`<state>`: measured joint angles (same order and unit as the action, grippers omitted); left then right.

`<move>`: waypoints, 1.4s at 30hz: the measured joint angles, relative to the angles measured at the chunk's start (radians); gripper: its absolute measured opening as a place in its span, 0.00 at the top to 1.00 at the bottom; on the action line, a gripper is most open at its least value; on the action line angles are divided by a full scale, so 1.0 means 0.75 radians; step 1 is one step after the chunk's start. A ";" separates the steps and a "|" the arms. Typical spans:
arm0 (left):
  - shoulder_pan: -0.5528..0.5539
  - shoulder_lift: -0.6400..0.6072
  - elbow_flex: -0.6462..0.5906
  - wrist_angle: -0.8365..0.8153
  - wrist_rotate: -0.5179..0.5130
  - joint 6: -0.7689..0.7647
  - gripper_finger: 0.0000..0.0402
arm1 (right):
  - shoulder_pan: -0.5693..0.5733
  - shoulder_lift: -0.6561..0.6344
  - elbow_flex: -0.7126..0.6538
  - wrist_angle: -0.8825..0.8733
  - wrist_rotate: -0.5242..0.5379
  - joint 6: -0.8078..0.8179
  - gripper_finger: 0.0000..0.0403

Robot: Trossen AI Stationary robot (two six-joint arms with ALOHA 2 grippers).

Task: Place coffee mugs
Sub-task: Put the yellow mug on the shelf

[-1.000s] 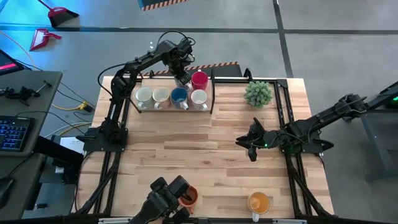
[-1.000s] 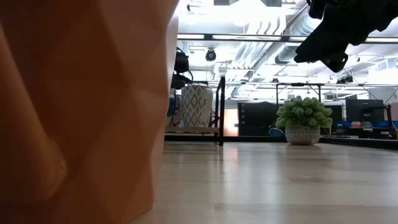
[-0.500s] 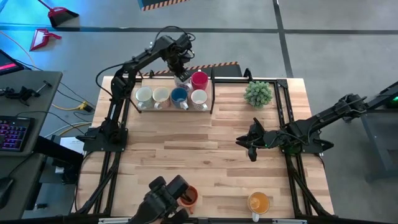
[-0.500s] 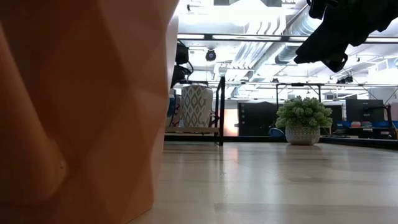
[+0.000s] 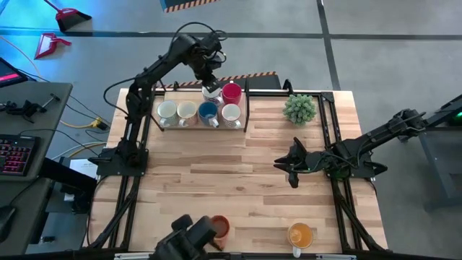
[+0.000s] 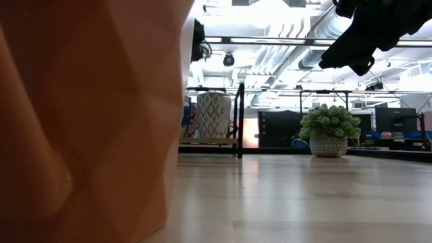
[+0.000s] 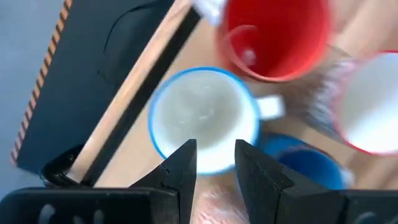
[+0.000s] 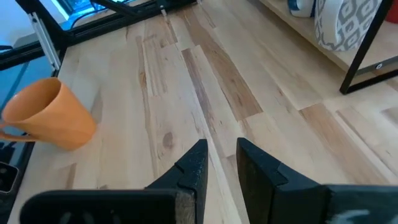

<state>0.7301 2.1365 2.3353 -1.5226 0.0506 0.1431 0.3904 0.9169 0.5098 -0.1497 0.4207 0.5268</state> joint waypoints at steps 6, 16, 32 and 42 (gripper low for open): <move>-0.065 -0.163 0.000 -0.065 0.232 -0.004 0.75 | -0.020 0.000 0.000 0.002 0.001 -0.018 0.83; -0.275 -0.544 0.000 -0.065 0.373 -0.013 0.75 | -0.118 -0.001 0.000 -0.016 -0.014 -0.022 0.83; -0.705 -0.987 -0.228 -0.060 0.194 -0.060 0.77 | -0.232 -0.003 0.000 0.157 -0.145 -0.117 0.83; -0.810 -1.425 -1.244 0.536 0.197 -0.274 0.77 | -0.241 -0.004 0.000 0.159 -0.274 -0.072 0.83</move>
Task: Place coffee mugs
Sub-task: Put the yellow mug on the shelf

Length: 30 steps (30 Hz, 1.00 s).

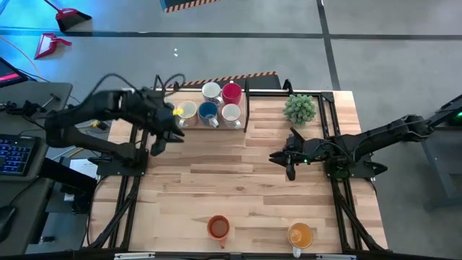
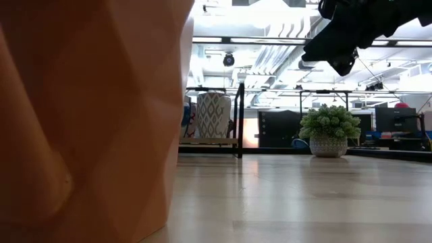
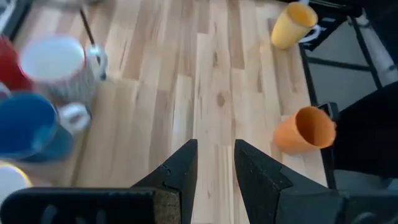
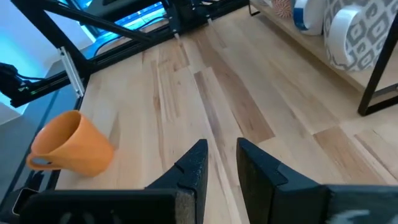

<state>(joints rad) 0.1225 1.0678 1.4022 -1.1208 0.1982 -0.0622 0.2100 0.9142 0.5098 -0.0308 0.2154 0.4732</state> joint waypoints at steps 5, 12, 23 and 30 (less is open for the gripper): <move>-0.068 -0.228 -0.490 0.395 0.004 -0.123 0.77 | 0.000 0.000 0.000 0.008 0.001 -0.045 0.83; -0.168 -0.361 -0.976 0.938 -0.113 -0.166 0.77 | 0.000 0.000 0.000 0.084 0.031 -0.229 0.83; -0.207 -0.263 -1.273 1.900 -0.322 0.137 0.77 | -0.004 -0.002 0.000 0.364 0.000 -0.558 0.83; -0.192 -0.237 -1.170 1.860 -0.337 0.138 0.77 | -0.058 -0.002 0.000 0.377 -0.069 -0.529 0.83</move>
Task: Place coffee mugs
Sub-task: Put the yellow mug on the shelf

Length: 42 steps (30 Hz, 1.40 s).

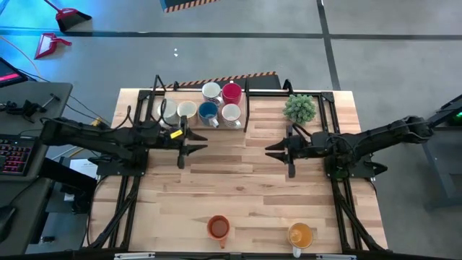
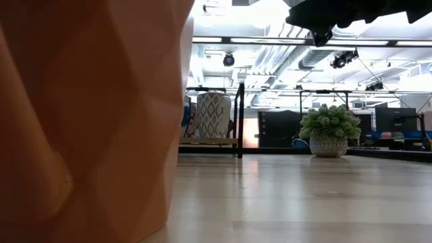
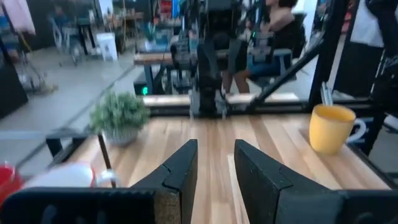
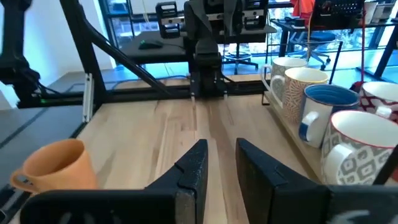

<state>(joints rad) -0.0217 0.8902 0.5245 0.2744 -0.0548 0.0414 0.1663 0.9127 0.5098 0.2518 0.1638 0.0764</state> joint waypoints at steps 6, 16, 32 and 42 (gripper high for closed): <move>0.011 0.000 0.007 0.003 0.029 0.062 0.77 | -0.031 0.000 0.000 -0.006 -0.006 -0.050 0.83; 0.011 0.000 0.007 0.164 0.131 -0.102 0.77 | -0.049 0.001 0.114 -0.236 -0.152 0.232 0.83; 0.009 0.000 0.007 0.161 0.123 -0.192 0.77 | 0.281 0.358 1.053 -1.781 -0.293 0.635 0.83; 0.009 0.000 0.007 0.163 0.117 -0.191 0.77 | 0.531 0.538 1.064 -1.782 -0.340 1.044 0.83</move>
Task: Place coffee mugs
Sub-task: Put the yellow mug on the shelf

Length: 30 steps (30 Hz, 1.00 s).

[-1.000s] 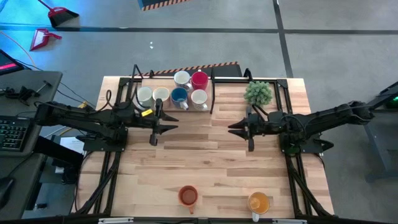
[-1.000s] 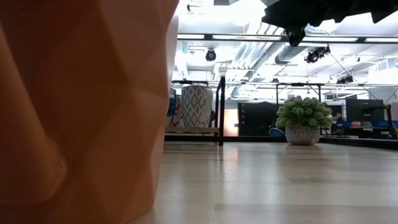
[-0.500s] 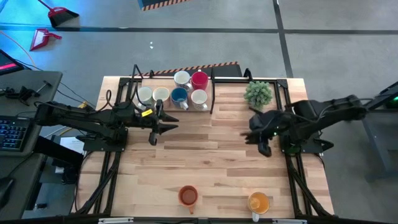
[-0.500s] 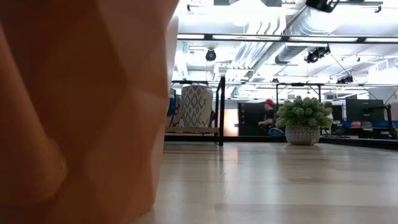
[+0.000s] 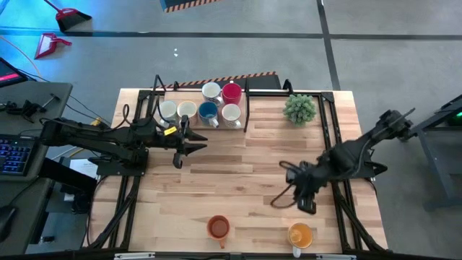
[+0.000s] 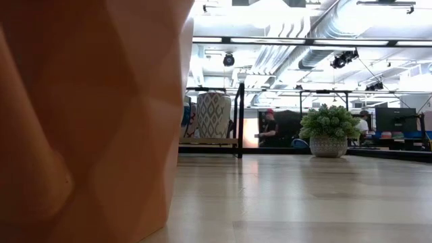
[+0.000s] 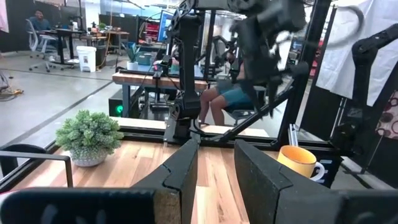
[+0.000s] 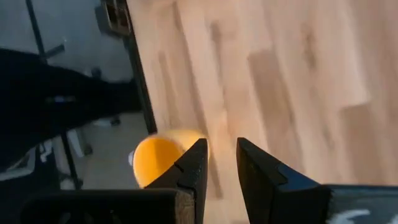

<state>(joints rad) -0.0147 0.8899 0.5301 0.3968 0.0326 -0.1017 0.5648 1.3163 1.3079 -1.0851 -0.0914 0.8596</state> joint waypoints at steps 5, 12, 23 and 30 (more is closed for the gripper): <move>0.000 -0.010 0.011 0.018 0.000 0.015 0.77 | 0.104 0.131 0.000 0.007 -0.082 0.079 0.83; 0.000 -0.012 0.099 -0.079 0.001 0.069 0.77 | 0.213 0.257 0.000 0.121 -0.146 0.181 0.83; 0.000 -0.011 0.110 -0.154 0.010 0.047 0.77 | 0.313 0.427 -0.001 0.144 -0.137 0.250 0.78; 0.000 -0.011 0.110 -0.166 0.013 0.045 0.77 | 0.313 0.454 -0.001 0.126 -0.080 0.250 0.71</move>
<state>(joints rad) -0.0147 0.8818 0.6128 0.2720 0.0425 -0.0683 0.7994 1.6569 1.3075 -0.9903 -0.1511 1.0473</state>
